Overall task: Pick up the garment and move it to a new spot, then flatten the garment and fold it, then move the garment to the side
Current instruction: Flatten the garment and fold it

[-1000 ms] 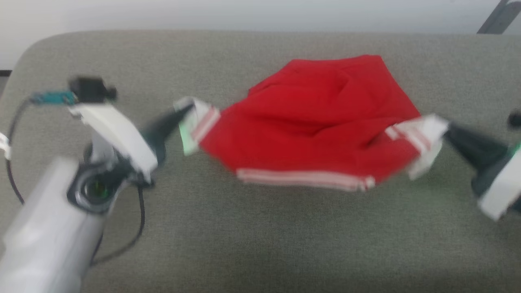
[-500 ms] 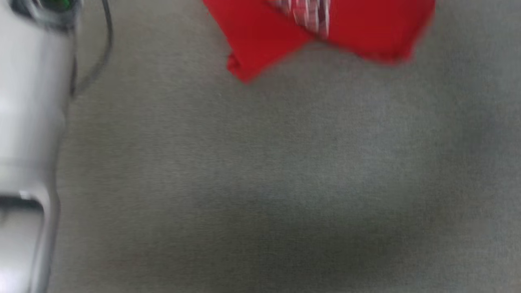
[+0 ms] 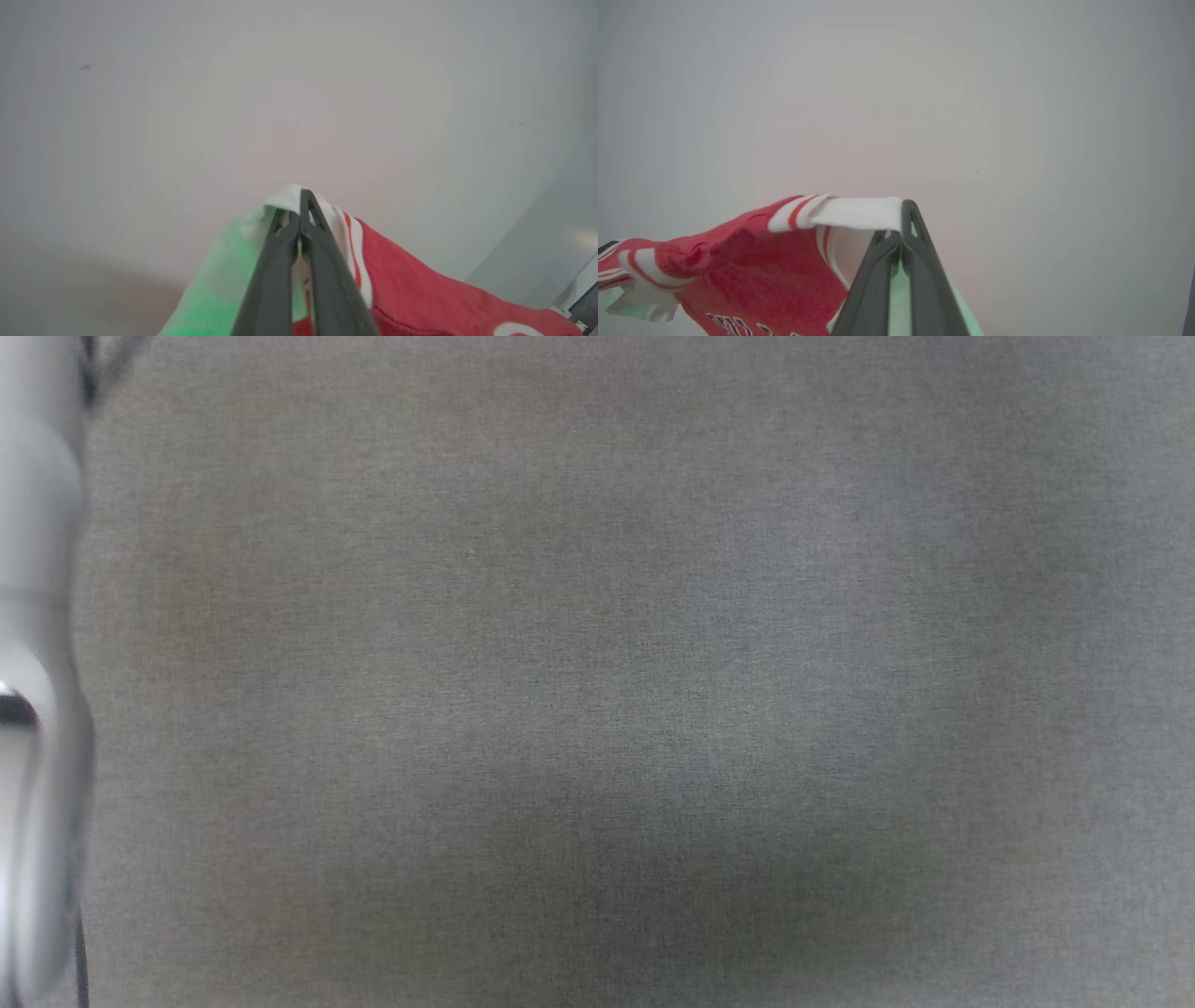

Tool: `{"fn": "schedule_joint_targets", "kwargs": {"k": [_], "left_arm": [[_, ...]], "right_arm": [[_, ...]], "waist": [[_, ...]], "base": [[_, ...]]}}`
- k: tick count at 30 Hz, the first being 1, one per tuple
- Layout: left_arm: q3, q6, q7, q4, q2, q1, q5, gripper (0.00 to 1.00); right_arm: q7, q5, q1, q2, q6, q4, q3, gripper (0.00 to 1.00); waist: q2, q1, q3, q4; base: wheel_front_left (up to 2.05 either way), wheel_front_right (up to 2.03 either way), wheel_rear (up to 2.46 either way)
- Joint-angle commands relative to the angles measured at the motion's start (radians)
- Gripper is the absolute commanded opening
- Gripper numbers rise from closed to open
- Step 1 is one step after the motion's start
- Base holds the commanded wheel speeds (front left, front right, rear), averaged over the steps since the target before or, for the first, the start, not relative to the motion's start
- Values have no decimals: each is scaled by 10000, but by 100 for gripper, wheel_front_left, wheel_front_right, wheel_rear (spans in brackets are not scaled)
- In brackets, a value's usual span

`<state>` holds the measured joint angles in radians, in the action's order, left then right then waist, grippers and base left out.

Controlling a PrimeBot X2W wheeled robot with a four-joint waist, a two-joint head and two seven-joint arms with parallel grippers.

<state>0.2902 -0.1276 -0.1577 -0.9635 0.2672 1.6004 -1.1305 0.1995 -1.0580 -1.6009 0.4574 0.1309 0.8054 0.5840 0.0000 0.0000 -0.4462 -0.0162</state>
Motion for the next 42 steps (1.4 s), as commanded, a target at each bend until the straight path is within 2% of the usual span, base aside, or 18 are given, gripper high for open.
{"fn": "schedule_joint_targets", "kwargs": {"k": [1,3,9,13,19,20,22,28,34,38,40,42], "left_arm": [[-6,-14,47,-19,60,-236,-117,0],[15,-25,275,498,74,-980,-558,0],[929,-34,1410,2650,931,-4541,-1592,0],[1602,-34,1670,3810,1550,-6873,-1849,0],[2514,-34,1928,5245,2460,-9334,-2082,0],[2665,-34,1966,5489,2664,-9698,-2076,0],[3173,-34,2160,6170,3415,-10654,-1774,0],[3746,-33,2373,7612,4675,-12361,-1682,0],[4077,283,2891,9435,5862,-13921,-1969,0],[4095,727,3066,10782,6592,-14764,-2223,0],[4078,974,2967,11282,6809,-14963,-2072,0],[4063,1171,2884,11496,6770,-15074,-2076,0]], "right_arm": [[-47,-55,334,23,-4,7,61,0],[-220,-197,940,184,-4,-231,416,0],[-865,-746,3387,945,-4,-1367,1571,0],[-1290,-1375,5027,1607,-4,-2234,1969,0],[-1894,-2045,7484,2772,-4,-3838,2376,0],[-2058,-2254,7946,2965,-4,-4102,2384,0],[-2594,-2696,9126,3657,-4,-4930,2396,0],[-3431,-2992,11134,4899,-4,-6733,2469,0],[-3881,-3001,12668,5894,-4,-7997,2189,0],[-4293,-3090,13586,6593,-4,-8823,1937,0],[-4314,-3070,13914,6867,-5,-9102,1662,0],[-4350,-2941,14155,6960,-7,-9195,1410,0]], "waist": [[0,0,22,17],[0,0,49,6],[0,0,168,47],[0,0,317,136],[0,0,767,295],[0,0,850,294],[0,0,1059,280],[0,0,1353,168],[0,0,1508,139],[0,0,1579,216],[0,0,1595,242],[0,0,1627,276]], "base": [[0,0,0],[0,0,0],[0,0,0],[0,0,0],[0,0,0],[0,0,0],[0,0,0],[0,0,0],[0,0,0],[0,0,0],[0,0,0],[0,0,0]]}}
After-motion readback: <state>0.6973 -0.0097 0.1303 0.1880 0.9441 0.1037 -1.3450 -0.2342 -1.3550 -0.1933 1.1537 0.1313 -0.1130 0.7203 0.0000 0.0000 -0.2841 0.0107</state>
